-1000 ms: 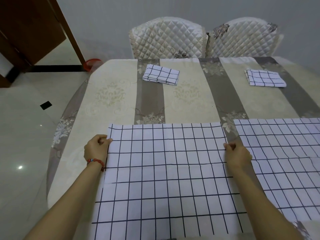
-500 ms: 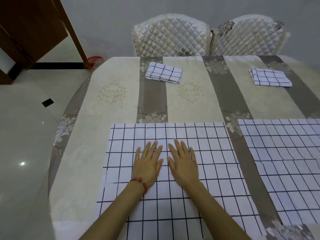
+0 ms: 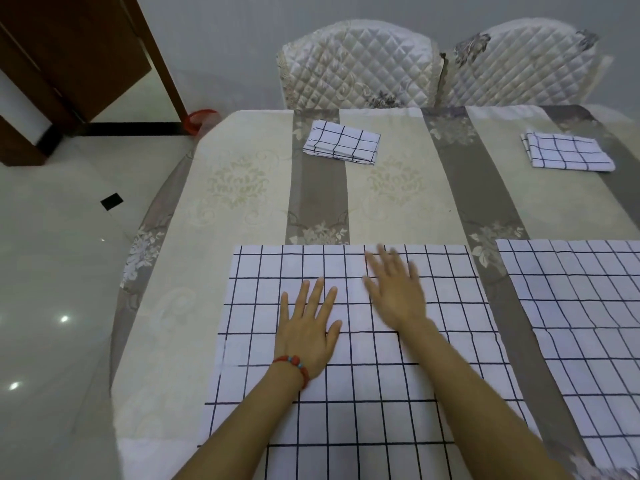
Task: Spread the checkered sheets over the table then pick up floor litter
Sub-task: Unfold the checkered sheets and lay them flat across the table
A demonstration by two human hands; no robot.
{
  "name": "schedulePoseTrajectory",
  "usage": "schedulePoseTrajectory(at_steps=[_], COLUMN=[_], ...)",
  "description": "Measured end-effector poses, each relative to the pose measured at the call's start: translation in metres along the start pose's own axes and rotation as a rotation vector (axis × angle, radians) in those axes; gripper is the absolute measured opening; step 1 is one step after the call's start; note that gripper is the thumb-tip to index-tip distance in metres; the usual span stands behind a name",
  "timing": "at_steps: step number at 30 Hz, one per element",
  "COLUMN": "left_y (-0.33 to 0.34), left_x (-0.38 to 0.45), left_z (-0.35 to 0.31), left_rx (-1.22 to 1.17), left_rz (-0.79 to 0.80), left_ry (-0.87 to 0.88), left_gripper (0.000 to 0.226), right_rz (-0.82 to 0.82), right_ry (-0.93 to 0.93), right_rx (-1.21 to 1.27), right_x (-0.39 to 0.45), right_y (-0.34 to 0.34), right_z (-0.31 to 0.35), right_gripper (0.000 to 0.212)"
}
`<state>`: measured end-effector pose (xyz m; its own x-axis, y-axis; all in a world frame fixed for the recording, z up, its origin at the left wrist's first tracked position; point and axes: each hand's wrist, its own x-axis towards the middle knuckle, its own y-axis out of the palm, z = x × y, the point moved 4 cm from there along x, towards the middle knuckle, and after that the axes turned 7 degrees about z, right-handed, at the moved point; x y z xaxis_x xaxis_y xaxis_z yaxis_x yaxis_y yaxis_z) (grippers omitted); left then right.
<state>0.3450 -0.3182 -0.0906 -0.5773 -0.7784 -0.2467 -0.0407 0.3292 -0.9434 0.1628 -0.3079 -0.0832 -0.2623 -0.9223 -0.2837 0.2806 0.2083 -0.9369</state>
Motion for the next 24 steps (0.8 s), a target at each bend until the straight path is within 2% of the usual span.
schedulePoseTrajectory(at_steps=[2,4,6,8,9,11,13,15,16,18,21,24], left_y=[-0.001,-0.001,0.0,0.0,0.0,0.0,-0.001,-0.001,-0.001,0.0,-0.001,-0.005], left_x=[-0.001,-0.001,0.0,-0.001,-0.001,-0.001,-0.001,-0.001,-0.001,0.0,-0.001,-0.003], left_z=[0.0,0.0,0.0,0.001,0.001,0.001,0.002,0.002,0.002,0.002,0.002,-0.001], left_rx=[-0.001,-0.001,-0.009,-0.015,-0.013,-0.009,-0.016,-0.019,-0.017,-0.017,-0.01,-0.019], left_rz=[-0.004,-0.009,-0.014,-0.019,-0.017,-0.02,-0.024,-0.032,-0.032,-0.03,-0.007,0.0], left_ry=[0.003,0.01,0.009,0.008,0.011,0.01,0.0,-0.002,-0.001,-0.002,0.005,-0.068], left_gripper=[0.055,0.055,0.056,0.056,0.056,0.057,0.057,0.057,0.058,0.058,0.058,0.059], right_rz=[-0.011,-0.132,-0.208,-0.084,-0.029,-0.04,-0.109,-0.142,-0.169,-0.198,-0.105,-0.105], right_ry=[0.199,0.282,0.13,-0.097,-0.135,0.024,0.325,0.502,0.51,0.398,0.21,0.241], right_rx=[0.088,0.137,0.172,0.136,0.084,0.037,0.123,0.2,0.201,0.172,0.155,0.191], right_x=[0.007,-0.005,-0.031,-0.061,-0.074,-0.089,-0.105,-0.122,-0.128,-0.132,-0.133,-0.136], right_y=[-0.018,-0.024,-0.014,0.011,0.022,0.031,0.024,0.017,0.015,0.013,0.025,0.032], right_z=[-0.027,-0.029,-0.002,0.029,0.032,0.005,-0.038,-0.064,-0.065,-0.049,-0.027,-0.03], right_gripper=[0.054,0.055,0.055,0.055,0.054,0.055,0.055,0.056,0.056,0.058,0.054,0.055])
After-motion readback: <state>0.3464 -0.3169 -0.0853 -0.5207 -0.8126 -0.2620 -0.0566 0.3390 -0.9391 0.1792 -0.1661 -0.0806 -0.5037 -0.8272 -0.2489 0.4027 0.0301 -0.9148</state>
